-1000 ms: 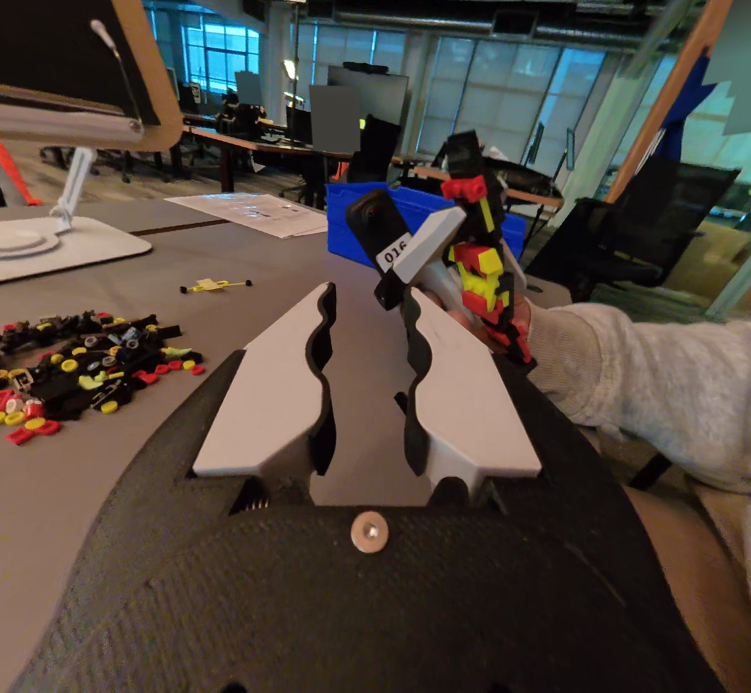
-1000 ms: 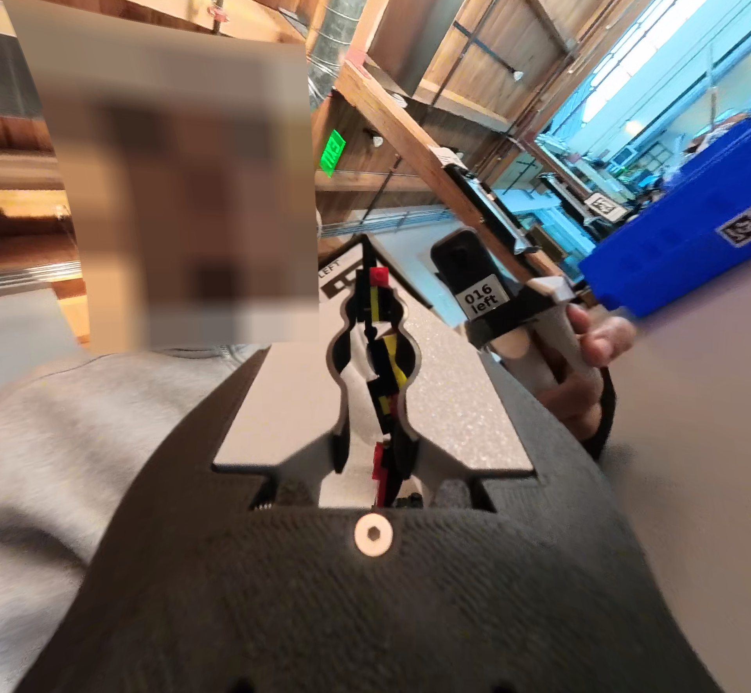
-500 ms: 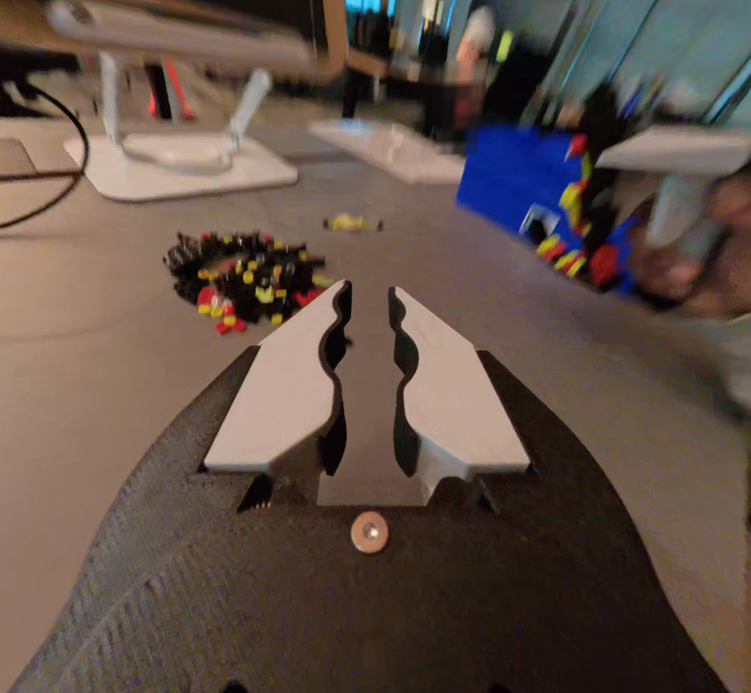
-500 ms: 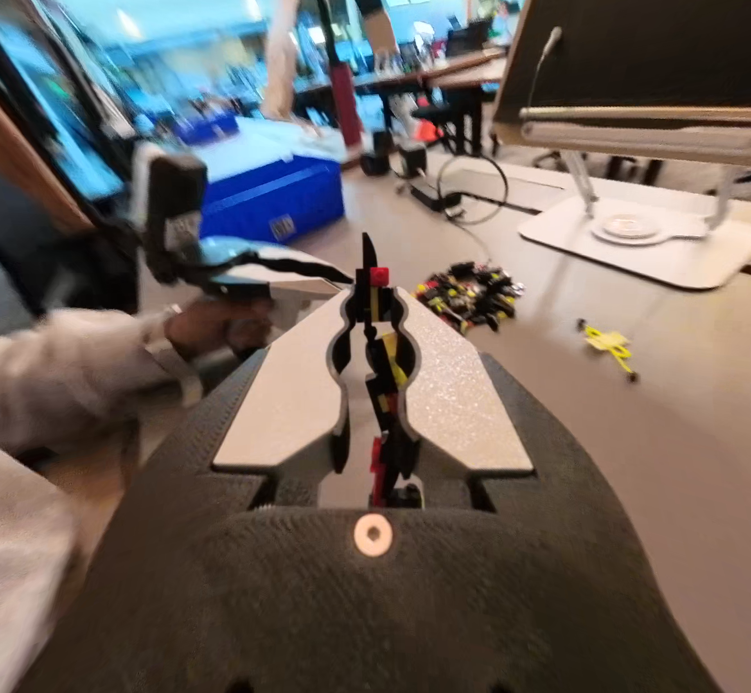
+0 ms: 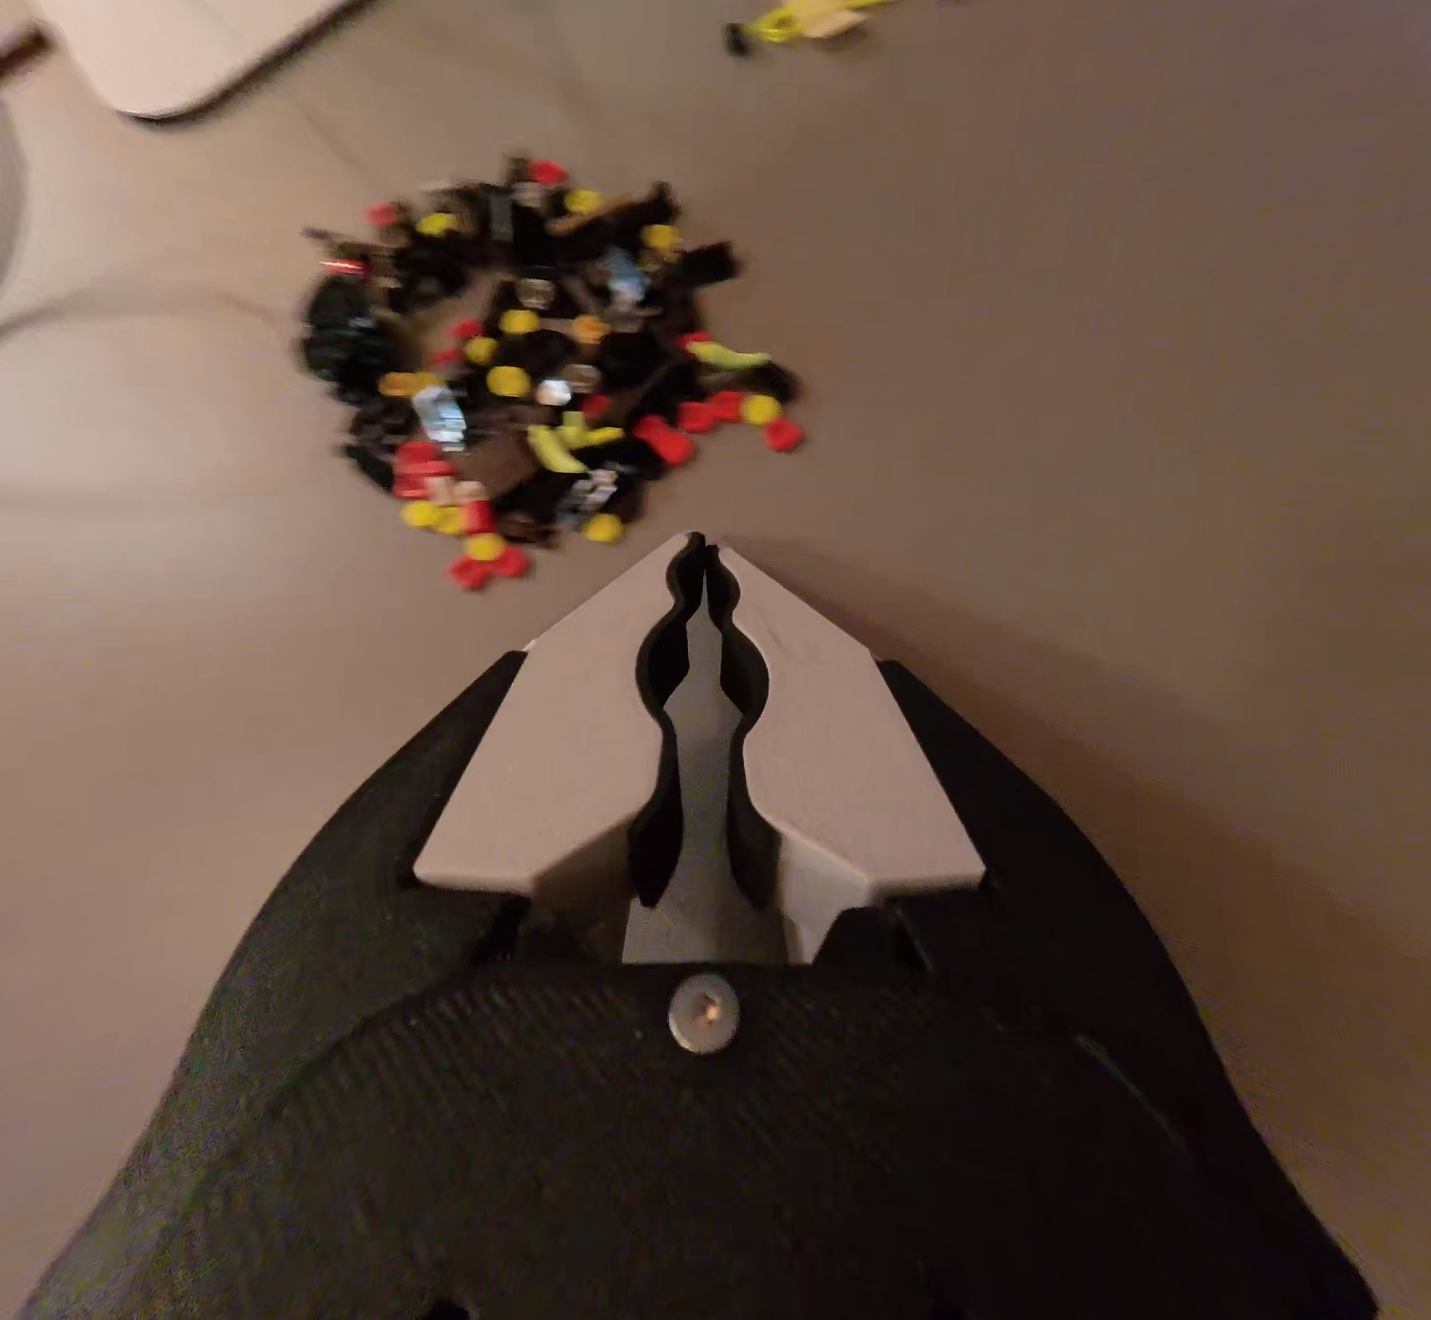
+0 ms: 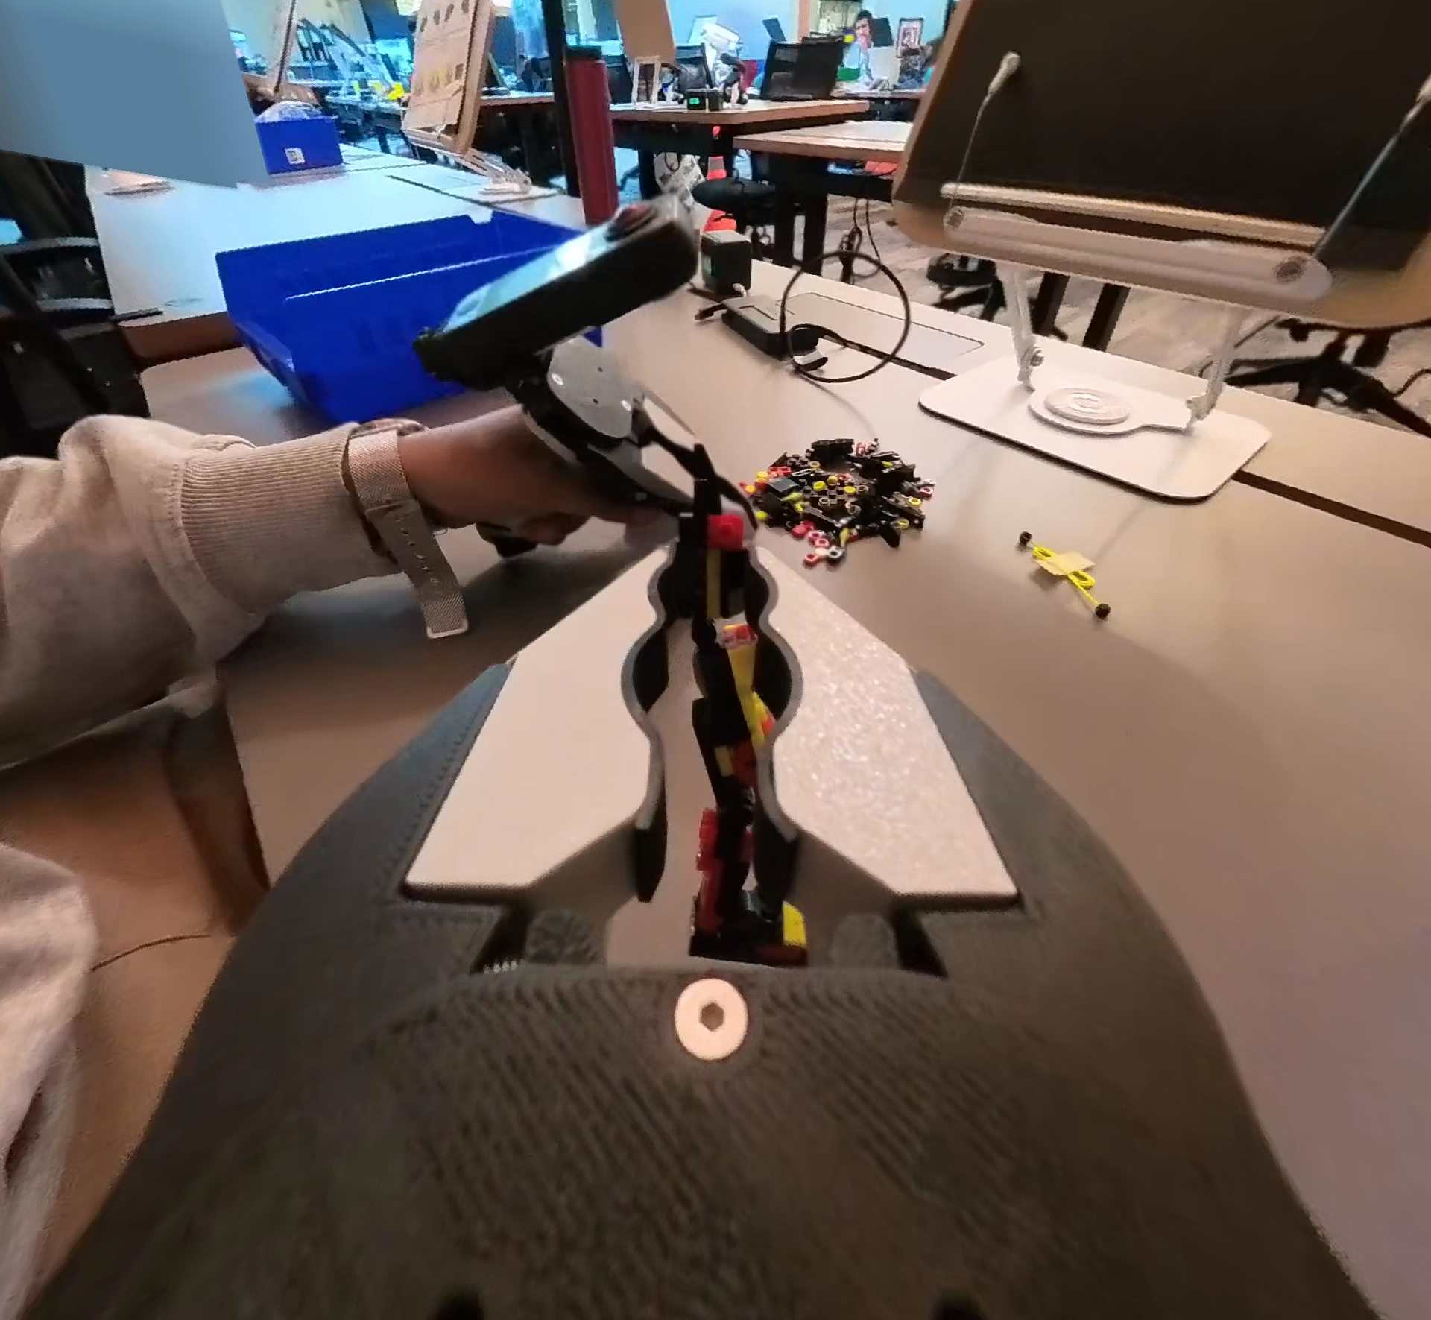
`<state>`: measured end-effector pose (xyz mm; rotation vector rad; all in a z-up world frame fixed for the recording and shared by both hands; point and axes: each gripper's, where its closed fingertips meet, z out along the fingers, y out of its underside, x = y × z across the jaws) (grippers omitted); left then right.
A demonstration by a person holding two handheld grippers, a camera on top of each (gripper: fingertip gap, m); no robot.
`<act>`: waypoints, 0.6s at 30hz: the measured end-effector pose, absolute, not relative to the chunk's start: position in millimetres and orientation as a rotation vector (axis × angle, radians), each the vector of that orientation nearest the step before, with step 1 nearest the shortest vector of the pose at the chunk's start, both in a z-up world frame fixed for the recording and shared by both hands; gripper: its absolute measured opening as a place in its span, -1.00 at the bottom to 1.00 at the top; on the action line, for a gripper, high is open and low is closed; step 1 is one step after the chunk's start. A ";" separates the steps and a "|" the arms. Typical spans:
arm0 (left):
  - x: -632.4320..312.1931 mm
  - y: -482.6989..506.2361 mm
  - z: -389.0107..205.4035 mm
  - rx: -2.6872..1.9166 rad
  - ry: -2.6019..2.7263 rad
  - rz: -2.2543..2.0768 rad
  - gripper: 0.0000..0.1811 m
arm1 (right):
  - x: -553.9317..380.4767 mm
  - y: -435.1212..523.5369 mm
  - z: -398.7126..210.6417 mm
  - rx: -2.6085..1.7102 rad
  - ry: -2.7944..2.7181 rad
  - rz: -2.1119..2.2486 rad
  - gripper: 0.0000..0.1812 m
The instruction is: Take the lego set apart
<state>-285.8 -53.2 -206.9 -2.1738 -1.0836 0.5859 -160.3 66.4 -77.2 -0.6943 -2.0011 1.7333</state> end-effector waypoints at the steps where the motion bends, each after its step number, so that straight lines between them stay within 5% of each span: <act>1: -293.6 -62.2 -201.8 -2.149 -1.112 0.668 -1.00 | -161.3 67.1 -79.7 -0.705 -1.999 1.731 -0.85; 7: -247.5 -38.1 -160.8 -1.896 -0.952 0.453 -0.99 | -164.4 51.7 -112.0 -0.658 -2.083 1.509 -0.85; 13: -154.9 20.1 -136.2 -1.608 -0.756 -0.124 -0.69 | -165.8 34.7 -140.1 -0.225 -2.010 0.899 -0.84; 18: -148.1 30.7 -148.5 -1.635 -0.787 -0.224 -0.57 | -156.2 14.9 -148.6 -0.123 -2.002 0.870 -0.85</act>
